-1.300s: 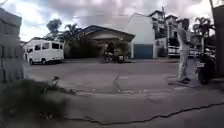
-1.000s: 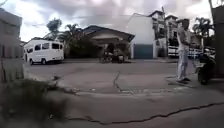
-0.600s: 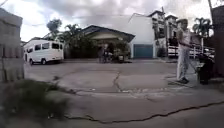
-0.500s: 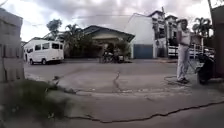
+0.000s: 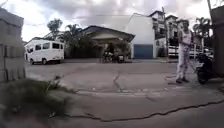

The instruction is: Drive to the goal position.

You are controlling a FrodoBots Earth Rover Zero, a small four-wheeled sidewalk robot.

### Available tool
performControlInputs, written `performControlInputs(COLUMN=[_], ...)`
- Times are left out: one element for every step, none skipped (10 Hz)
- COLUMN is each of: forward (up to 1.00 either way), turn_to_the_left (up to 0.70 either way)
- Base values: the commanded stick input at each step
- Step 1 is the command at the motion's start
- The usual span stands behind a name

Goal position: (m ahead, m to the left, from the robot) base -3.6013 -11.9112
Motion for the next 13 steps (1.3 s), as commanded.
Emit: performControlInputs(forward=[-0.12, -0.12, -0.12, -0.12, -0.12, -0.12, -0.12, -0.12, -0.12, -0.12, -0.12, -0.12, -0.12], turn_to_the_left=[0.00, 0.00, 0.00, 0.00, 0.00, 0.00, 0.00, 0.00, 0.00, 0.00, 0.00, 0.00, 0.00])
